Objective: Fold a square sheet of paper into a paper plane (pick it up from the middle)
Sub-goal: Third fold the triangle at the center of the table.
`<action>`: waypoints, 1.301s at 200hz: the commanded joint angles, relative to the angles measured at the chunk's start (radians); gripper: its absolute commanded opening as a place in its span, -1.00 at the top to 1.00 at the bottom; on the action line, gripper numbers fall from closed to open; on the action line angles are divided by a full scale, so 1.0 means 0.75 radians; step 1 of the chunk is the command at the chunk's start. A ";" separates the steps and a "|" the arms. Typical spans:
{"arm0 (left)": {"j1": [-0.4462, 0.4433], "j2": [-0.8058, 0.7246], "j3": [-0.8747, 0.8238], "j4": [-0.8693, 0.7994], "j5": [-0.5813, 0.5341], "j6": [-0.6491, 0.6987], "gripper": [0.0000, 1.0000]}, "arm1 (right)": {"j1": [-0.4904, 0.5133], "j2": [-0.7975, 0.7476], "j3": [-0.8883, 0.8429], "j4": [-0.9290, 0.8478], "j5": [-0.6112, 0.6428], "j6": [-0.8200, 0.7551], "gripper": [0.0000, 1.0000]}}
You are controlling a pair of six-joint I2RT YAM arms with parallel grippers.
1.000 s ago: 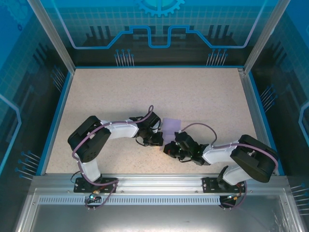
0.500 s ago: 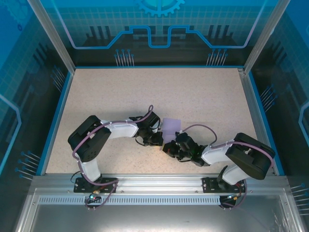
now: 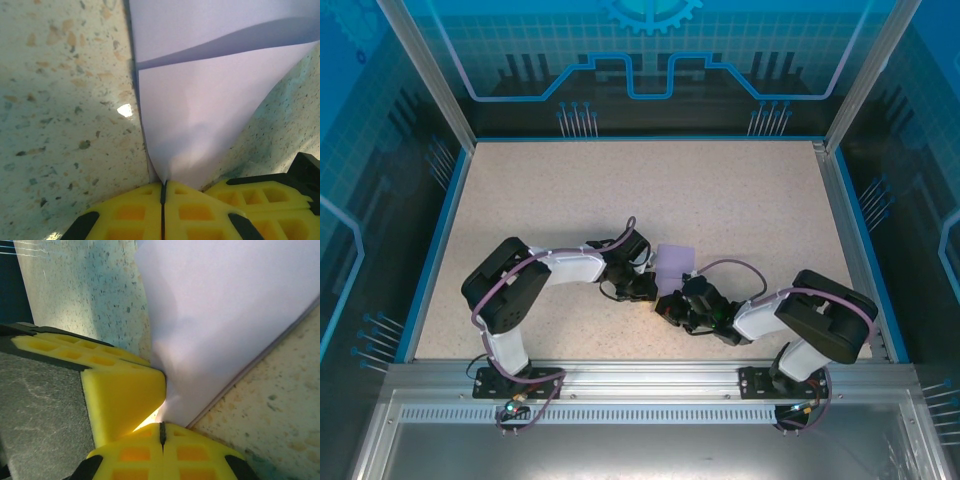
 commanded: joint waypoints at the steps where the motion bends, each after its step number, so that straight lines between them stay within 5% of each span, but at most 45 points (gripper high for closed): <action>1: -0.002 0.113 -0.063 -0.065 -0.098 0.021 0.84 | 0.040 0.046 0.022 0.030 0.040 0.004 1.00; 101: 0.017 0.112 -0.072 -0.079 -0.099 0.041 0.84 | 0.053 -0.004 0.162 -0.548 -0.037 -0.158 1.00; 130: 0.017 0.115 -0.062 -0.093 -0.103 0.053 0.84 | 0.021 -0.108 0.105 -0.490 -0.044 -0.157 1.00; 197: 0.016 0.115 -0.038 -0.124 -0.108 0.070 0.84 | -0.256 -0.328 0.128 -0.535 -0.154 -0.276 1.00; 260: 0.016 0.111 -0.028 -0.120 -0.111 0.061 0.84 | -0.410 -0.217 0.218 -0.532 -0.247 -0.371 1.00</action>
